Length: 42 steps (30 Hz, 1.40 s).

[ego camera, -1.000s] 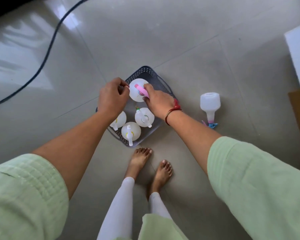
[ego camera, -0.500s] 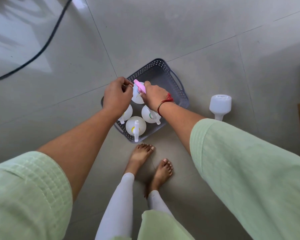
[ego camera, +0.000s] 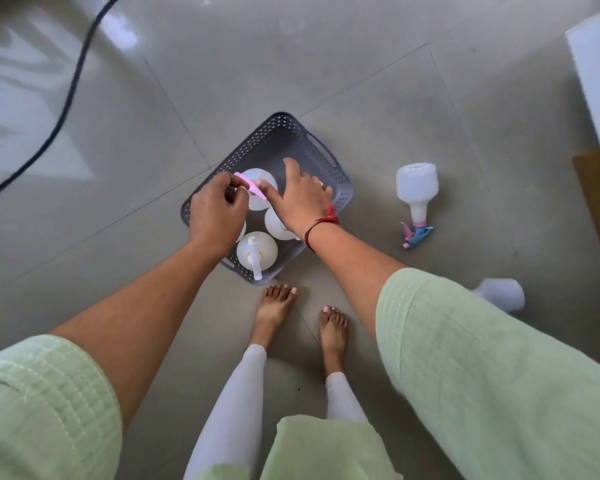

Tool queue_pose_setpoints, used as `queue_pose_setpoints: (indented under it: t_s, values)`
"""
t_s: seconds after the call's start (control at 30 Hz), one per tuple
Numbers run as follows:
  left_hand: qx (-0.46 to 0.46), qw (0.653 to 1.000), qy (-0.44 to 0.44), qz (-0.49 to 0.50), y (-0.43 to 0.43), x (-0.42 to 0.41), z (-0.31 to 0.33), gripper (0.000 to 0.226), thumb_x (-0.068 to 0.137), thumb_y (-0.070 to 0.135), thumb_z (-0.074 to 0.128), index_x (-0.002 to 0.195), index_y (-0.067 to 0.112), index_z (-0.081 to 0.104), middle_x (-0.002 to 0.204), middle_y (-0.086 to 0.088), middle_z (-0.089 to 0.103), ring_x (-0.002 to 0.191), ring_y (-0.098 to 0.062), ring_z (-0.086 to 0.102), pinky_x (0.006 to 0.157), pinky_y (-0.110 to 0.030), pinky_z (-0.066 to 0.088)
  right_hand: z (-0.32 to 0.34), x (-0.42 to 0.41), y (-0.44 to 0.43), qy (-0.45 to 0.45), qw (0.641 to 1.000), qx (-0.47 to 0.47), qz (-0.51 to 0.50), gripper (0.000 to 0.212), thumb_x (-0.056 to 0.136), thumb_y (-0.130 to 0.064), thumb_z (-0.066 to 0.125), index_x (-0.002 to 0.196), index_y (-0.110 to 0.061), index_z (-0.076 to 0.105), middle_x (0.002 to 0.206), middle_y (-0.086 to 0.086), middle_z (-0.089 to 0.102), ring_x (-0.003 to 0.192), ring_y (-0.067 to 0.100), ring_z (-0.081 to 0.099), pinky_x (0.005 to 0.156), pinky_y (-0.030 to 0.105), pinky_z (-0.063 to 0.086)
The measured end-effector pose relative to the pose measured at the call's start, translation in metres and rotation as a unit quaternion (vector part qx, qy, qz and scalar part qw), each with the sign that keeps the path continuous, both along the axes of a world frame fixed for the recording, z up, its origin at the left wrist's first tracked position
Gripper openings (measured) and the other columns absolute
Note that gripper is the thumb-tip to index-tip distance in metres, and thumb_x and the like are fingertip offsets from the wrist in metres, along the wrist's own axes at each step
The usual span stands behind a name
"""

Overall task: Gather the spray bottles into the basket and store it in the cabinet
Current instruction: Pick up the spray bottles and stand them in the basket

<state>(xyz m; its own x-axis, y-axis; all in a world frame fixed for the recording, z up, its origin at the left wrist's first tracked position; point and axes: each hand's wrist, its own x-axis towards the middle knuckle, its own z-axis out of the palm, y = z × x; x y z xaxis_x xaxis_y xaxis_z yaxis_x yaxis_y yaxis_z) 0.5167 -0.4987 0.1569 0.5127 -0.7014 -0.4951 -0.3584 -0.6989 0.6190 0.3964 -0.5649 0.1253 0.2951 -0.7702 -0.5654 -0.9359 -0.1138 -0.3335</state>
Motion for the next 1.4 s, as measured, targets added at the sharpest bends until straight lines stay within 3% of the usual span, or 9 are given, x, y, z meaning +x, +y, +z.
queue_pose_setpoints:
  t_s: [0.13,0.3,0.43,0.73,0.87,1.07,1.2,1.3,1.4]
  values:
    - [-0.028,0.997,-0.010,-0.070,-0.014,-0.046,0.015,0.014,0.089,0.020,0.051,0.090,0.017,0.064,0.064,0.013,0.055,0.060,-0.004,0.052,0.055,-0.008,0.034,0.008,-0.065,0.004,-0.013,0.997,0.021,-0.071,0.068,0.089,-0.064,0.032,0.141,-0.020,0.029,0.142,0.012,0.044,0.127,0.034,0.045,0.101,0.049,0.033]
    - [-0.024,0.985,0.028,-0.167,-0.027,-0.125,0.018,0.015,0.088,0.017,0.053,0.093,0.010,0.065,0.079,-0.006,0.067,0.075,-0.024,0.061,0.073,-0.031,0.048,0.000,-0.165,0.019,0.030,0.984,0.044,-0.171,0.063,0.091,-0.058,0.037,0.139,-0.018,0.033,0.141,0.015,0.042,0.128,0.035,0.042,0.101,0.046,0.034]
    - [0.010,0.973,0.041,-0.227,-0.026,-0.183,0.010,0.014,0.087,0.017,0.053,0.092,0.012,0.065,0.078,-0.006,0.068,0.069,-0.021,0.058,0.067,-0.026,0.043,-0.006,-0.234,0.041,0.053,0.965,0.022,-0.257,0.061,0.091,-0.054,0.041,0.141,-0.020,0.031,0.142,0.012,0.041,0.128,0.033,0.041,0.101,0.046,0.033]
    - [0.095,0.934,0.027,-0.344,-0.018,-0.289,0.004,0.015,0.086,0.018,0.051,0.094,0.017,0.064,0.083,-0.004,0.066,0.079,-0.025,0.062,0.073,-0.035,0.052,-0.007,-0.373,0.104,0.079,0.896,0.041,-0.436,0.063,0.091,-0.052,0.043,0.142,-0.020,0.026,0.140,0.013,0.037,0.129,0.034,0.038,0.101,0.049,0.035]
    - [0.137,0.906,0.024,-0.400,-0.021,-0.348,0.010,0.022,0.086,0.023,0.052,0.106,0.019,0.060,0.093,-0.001,0.065,0.083,-0.022,0.060,0.070,-0.027,0.042,0.008,-0.422,0.121,0.094,0.904,0.036,-0.417,0.065,0.090,-0.053,0.045,0.144,-0.023,0.025,0.136,0.011,0.039,0.124,0.033,0.041,0.097,0.045,0.038]
    - [0.173,0.857,0.010,-0.485,-0.024,-0.424,-0.009,0.045,0.088,0.029,0.053,0.129,0.015,0.044,0.128,-0.012,0.051,0.111,-0.029,0.055,0.089,-0.037,0.045,0.002,-0.472,0.121,0.119,0.922,0.030,-0.367,0.069,0.085,-0.037,0.057,0.143,-0.024,0.024,0.141,0.009,0.033,0.121,0.033,0.045,0.095,0.044,0.040]
    - [0.196,0.821,0.004,-0.536,-0.022,-0.450,-0.052,0.047,0.088,0.026,0.053,0.131,0.012,0.041,0.131,-0.016,0.048,0.117,-0.033,0.051,0.094,-0.038,0.043,-0.037,-0.486,0.123,0.117,0.927,0.121,-0.334,0.067,0.085,-0.034,0.057,0.143,-0.028,0.023,0.129,0.013,0.042,0.119,0.035,0.046,0.096,0.044,0.039]
    - [0.221,0.779,-0.029,-0.585,-0.019,-0.452,-0.095,0.049,0.088,0.028,0.053,0.132,0.012,0.041,0.133,-0.018,0.045,0.122,-0.036,0.046,0.099,-0.044,0.043,-0.081,-0.481,0.129,0.124,0.959,0.120,-0.223,0.080,0.082,-0.035,0.062,0.146,-0.031,0.015,0.130,0.015,0.040,0.118,0.033,0.048,0.096,0.041,0.040]
    - [0.229,0.768,-0.046,-0.597,-0.017,-0.445,-0.132,0.047,0.088,0.030,0.054,0.131,0.012,0.044,0.133,-0.018,0.045,0.123,-0.037,0.044,0.100,-0.044,0.040,-0.126,-0.470,0.132,0.133,0.965,0.126,-0.186,0.090,0.081,-0.040,0.064,0.148,-0.033,0.004,0.136,0.017,0.038,0.119,0.032,0.048,0.100,0.041,0.037]
